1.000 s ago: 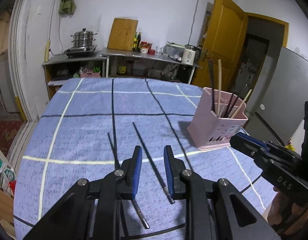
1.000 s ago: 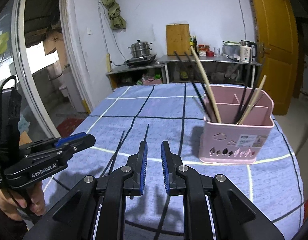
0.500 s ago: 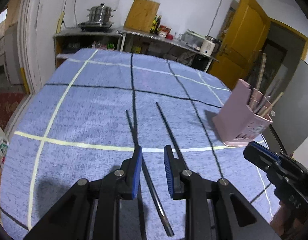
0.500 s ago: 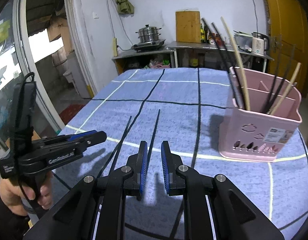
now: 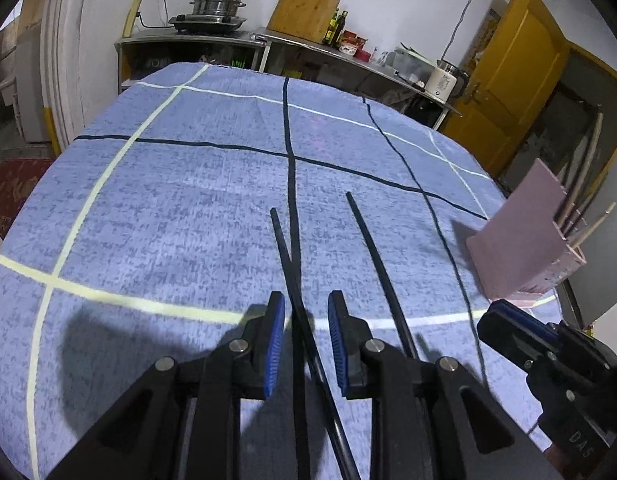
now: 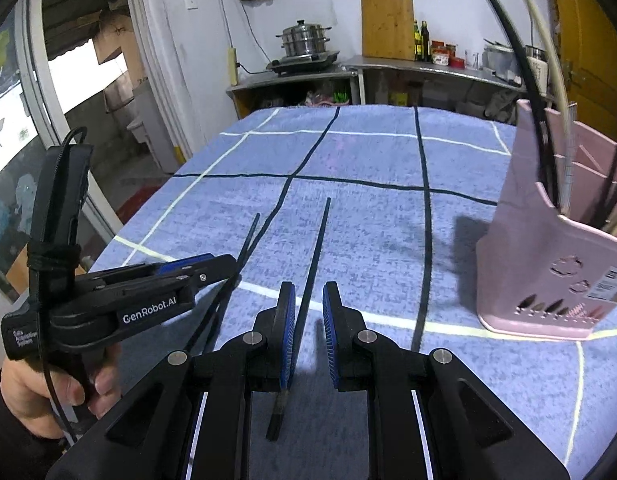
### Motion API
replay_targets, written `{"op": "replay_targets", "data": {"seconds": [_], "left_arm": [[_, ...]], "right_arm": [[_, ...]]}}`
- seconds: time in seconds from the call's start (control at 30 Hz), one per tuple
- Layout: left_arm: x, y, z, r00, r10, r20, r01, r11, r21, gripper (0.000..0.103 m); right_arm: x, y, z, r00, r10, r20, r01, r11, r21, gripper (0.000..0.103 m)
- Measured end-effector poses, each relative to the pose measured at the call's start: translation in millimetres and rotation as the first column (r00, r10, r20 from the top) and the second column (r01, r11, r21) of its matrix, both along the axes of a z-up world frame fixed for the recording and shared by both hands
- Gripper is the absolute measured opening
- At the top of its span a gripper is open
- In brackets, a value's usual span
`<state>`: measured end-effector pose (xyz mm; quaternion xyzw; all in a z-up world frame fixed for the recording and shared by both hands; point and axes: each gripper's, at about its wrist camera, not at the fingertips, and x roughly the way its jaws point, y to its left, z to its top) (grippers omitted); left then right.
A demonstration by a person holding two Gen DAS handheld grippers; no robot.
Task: Organize utensils
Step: 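Move both tools back over the last two chopsticks on the cloth, then close the left tool on a dark chopstick while the right tool grasps the other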
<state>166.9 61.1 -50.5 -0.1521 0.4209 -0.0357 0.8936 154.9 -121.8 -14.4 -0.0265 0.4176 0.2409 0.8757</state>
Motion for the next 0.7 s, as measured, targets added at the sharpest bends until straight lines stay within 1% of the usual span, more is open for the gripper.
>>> {"op": "replay_targets", "data": {"seconds": [0.13, 0.2, 0.27, 0.33, 0.4, 0.57, 0.7], "left_arm": [[7, -1, -10, 1.000, -0.002, -0.024, 0.002, 1.000, 0.016, 0.023], [7, -1, -11, 1.000, -0.001, -0.012, 0.001, 1.000, 0.018, 0.023], [9, 0, -11, 1.000, -0.001, -0.008, 0.002, 0.999, 0.032, 0.019], [10, 2, -12, 1.000, 0.003, -0.005, -0.003, 0.999, 0.042, 0.012], [13, 5, -12, 1.000, 0.006, -0.008, -0.006, 0.999, 0.034, 0.011], [14, 13, -11, 1.000, 0.010, -0.009, -0.009, 0.999, 0.043, 0.010], [15, 23, -11, 0.999, 0.033, -0.011, -0.032, 0.999, 0.041, 0.010]], "right_arm": [[12, 5, -7, 1.000, 0.000, -0.017, 0.000, 1.000, -0.003, 0.014], [19, 7, -10, 1.000, 0.001, -0.026, -0.001, 1.000, -0.003, 0.014], [25, 10, -13, 0.999, 0.003, -0.034, -0.003, 1.000, -0.004, 0.014], [32, 14, -17, 0.999, 0.008, -0.047, -0.009, 1.000, -0.005, 0.014], [38, 17, -21, 0.998, 0.011, -0.058, -0.012, 1.000, -0.014, 0.014], [58, 27, -32, 0.996, 0.018, -0.083, -0.022, 0.999, -0.040, 0.014], [70, 32, -40, 0.994, 0.018, -0.109, -0.023, 0.999, -0.049, 0.014]]}}
